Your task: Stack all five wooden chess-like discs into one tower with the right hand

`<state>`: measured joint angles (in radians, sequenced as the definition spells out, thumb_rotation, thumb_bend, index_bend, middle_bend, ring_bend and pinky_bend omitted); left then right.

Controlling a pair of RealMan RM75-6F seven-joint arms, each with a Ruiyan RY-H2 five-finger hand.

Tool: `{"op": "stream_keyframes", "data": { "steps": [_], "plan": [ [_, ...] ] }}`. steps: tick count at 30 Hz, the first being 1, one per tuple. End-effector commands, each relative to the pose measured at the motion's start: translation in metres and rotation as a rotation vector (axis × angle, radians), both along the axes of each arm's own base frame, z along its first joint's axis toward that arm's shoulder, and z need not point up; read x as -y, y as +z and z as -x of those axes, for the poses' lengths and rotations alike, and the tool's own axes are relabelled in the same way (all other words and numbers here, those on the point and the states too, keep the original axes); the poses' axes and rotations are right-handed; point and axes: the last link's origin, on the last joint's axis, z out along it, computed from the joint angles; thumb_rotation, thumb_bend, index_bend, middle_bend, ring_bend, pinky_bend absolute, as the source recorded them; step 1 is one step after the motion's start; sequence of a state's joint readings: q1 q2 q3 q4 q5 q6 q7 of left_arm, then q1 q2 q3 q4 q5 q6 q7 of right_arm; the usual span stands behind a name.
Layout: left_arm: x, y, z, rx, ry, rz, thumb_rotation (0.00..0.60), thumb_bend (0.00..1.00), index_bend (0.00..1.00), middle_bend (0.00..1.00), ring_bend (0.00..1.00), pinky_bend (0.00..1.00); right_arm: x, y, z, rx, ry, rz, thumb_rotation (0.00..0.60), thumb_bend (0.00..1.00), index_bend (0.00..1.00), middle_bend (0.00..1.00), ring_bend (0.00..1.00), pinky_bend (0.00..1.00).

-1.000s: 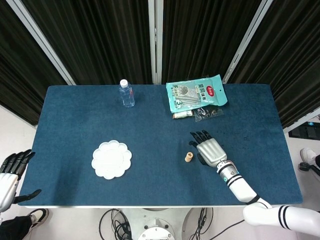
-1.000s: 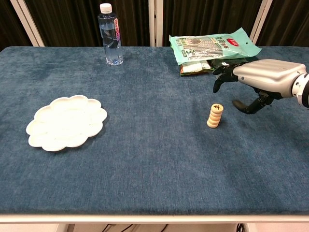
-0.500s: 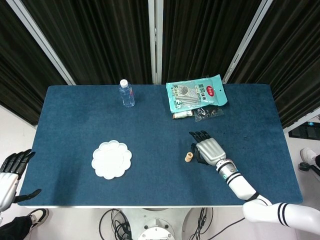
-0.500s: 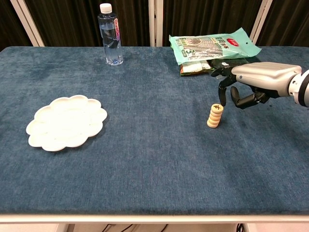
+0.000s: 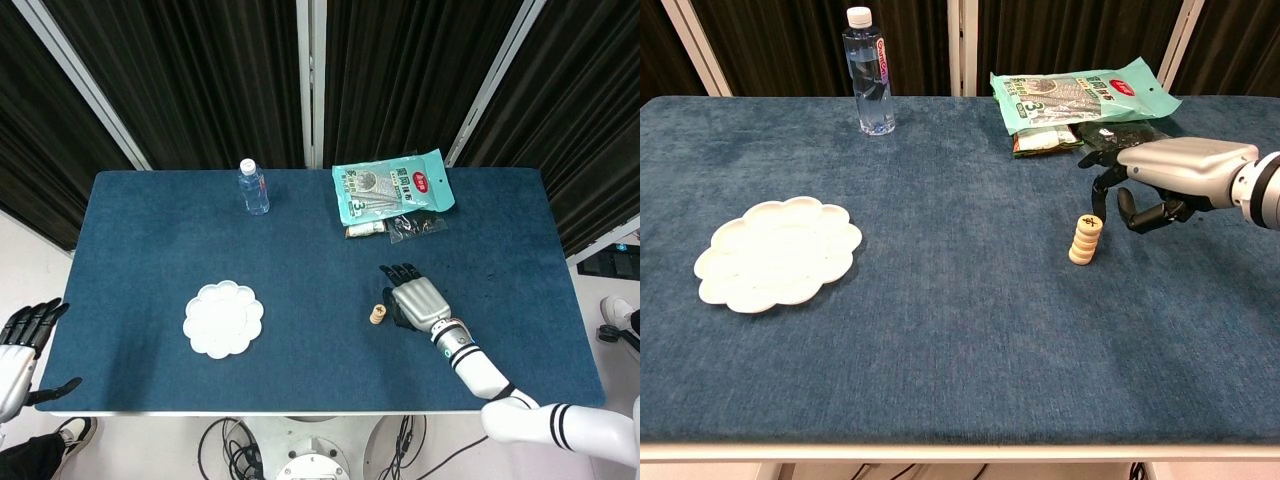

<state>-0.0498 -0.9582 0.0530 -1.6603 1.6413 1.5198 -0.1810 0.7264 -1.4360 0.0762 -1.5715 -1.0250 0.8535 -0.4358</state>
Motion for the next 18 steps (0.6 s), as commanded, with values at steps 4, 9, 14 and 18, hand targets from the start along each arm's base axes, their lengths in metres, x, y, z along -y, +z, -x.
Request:
{"op": "stream_keyframes", "data": {
  "steps": [4,9,14,18],
  "plan": [
    [0.0003,0.0004,-0.0002,0.001,-0.001,-0.003,0.600,0.00,0.06,0.00,0.00,0.00,-0.0014,-0.0067,0.0022,-0.016,-0.017,-0.022,0.408,0.86,0.34,0.00,0.00,0.00],
    [0.0002,0.0006,0.0001,0.001,0.000,-0.003,0.600,0.00,0.06,0.00,0.00,0.00,-0.0033,-0.0095,0.0008,-0.008,-0.020,-0.027,0.406,0.86,0.33,0.00,0.00,0.00],
    [0.0003,0.0007,0.0001,0.001,-0.001,-0.002,0.600,0.00,0.06,0.00,0.00,0.00,-0.0050,-0.0100,-0.0010,-0.001,-0.014,-0.028,0.407,0.86,0.33,0.00,0.00,0.00],
    [0.0004,0.0007,-0.0001,0.001,-0.001,-0.003,0.600,0.00,0.06,0.00,0.00,0.00,-0.0065,-0.0100,-0.0018,0.000,-0.008,-0.030,0.405,0.86,0.34,0.00,0.00,0.00]
  ]
}}
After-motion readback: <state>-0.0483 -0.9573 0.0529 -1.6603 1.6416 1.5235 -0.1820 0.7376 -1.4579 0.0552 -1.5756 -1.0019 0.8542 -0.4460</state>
